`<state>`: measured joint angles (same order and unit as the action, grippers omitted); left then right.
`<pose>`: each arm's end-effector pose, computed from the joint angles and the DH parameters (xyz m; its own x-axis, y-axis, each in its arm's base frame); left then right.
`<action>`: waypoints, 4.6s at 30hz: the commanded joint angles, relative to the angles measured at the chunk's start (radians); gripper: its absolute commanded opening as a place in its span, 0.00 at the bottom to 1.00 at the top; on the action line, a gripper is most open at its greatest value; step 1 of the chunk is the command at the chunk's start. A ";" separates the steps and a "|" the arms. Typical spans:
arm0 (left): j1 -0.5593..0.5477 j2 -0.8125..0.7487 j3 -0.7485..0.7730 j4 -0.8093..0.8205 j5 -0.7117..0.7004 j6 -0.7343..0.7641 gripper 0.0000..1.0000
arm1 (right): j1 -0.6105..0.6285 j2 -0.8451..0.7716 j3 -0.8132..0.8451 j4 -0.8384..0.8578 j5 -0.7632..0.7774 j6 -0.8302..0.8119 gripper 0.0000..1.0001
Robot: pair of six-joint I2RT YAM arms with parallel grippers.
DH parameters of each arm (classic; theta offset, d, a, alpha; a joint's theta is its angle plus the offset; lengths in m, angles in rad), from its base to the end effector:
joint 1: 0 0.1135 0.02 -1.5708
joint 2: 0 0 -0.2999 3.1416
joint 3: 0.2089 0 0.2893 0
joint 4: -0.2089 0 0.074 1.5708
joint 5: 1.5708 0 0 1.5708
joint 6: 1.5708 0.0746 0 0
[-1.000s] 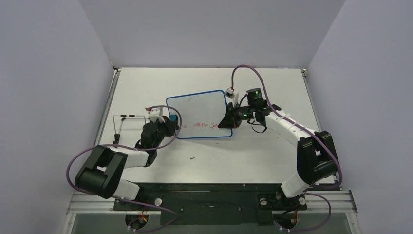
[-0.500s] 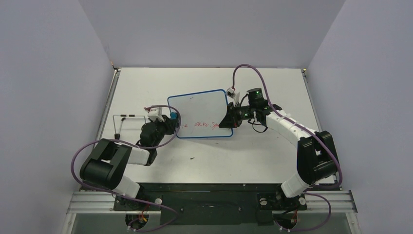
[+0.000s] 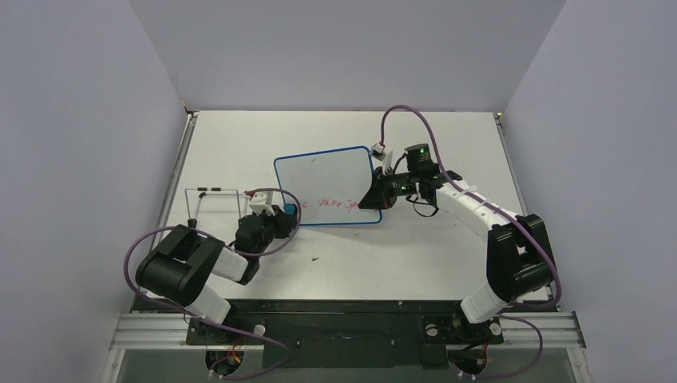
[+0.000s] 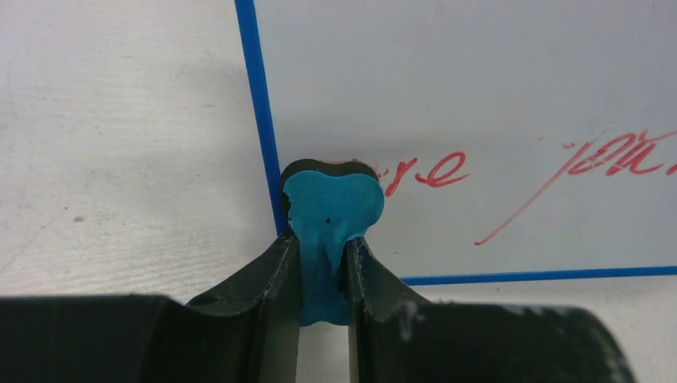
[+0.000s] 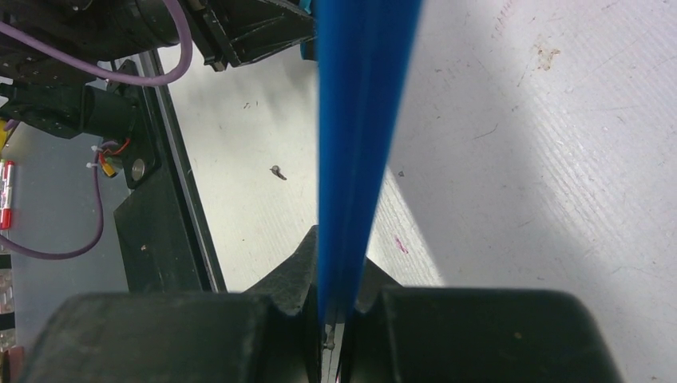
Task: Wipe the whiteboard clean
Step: Erase the whiteboard at the whiteboard stand.
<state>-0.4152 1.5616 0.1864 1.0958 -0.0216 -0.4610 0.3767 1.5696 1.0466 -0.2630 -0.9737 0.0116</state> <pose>0.2513 -0.1090 0.1065 -0.3970 -0.3110 -0.8635 0.2319 0.8763 -0.4223 0.3276 0.1959 0.2420 -0.6666 -0.2567 -0.6998 -0.7426 0.3109 0.5933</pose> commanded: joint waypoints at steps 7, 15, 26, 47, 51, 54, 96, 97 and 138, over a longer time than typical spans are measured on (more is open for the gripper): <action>0.084 -0.076 0.196 0.006 0.009 0.109 0.00 | 0.012 -0.015 0.003 -0.019 -0.019 -0.039 0.00; 0.089 -0.052 0.098 0.060 0.033 0.051 0.00 | 0.010 -0.010 0.003 -0.019 -0.024 -0.039 0.00; -0.080 0.096 0.048 0.217 -0.022 -0.005 0.00 | 0.015 -0.006 0.003 -0.018 -0.023 -0.038 0.00; -0.091 0.085 0.109 0.106 -0.152 -0.020 0.00 | 0.012 -0.017 0.002 -0.018 -0.027 -0.040 0.00; -0.020 0.028 0.080 0.056 -0.165 -0.024 0.00 | 0.012 -0.015 0.001 -0.019 -0.028 -0.040 0.00; -0.016 0.016 0.098 0.030 -0.114 -0.001 0.00 | 0.014 -0.011 0.002 -0.017 -0.027 -0.040 0.00; -0.300 0.043 0.190 0.062 -0.230 0.027 0.00 | 0.017 -0.011 0.002 -0.024 -0.022 -0.053 0.00; -0.267 0.028 0.193 0.050 -0.219 0.024 0.00 | 0.017 -0.011 0.002 -0.024 -0.022 -0.054 0.00; -0.242 0.185 -0.011 0.333 -0.290 0.000 0.00 | 0.021 -0.015 0.003 -0.024 -0.030 -0.055 0.00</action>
<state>-0.6983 1.7432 0.1902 1.3312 -0.2691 -0.4427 0.3725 1.5692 1.0470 -0.2363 -0.9558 -0.0181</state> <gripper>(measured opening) 0.175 0.018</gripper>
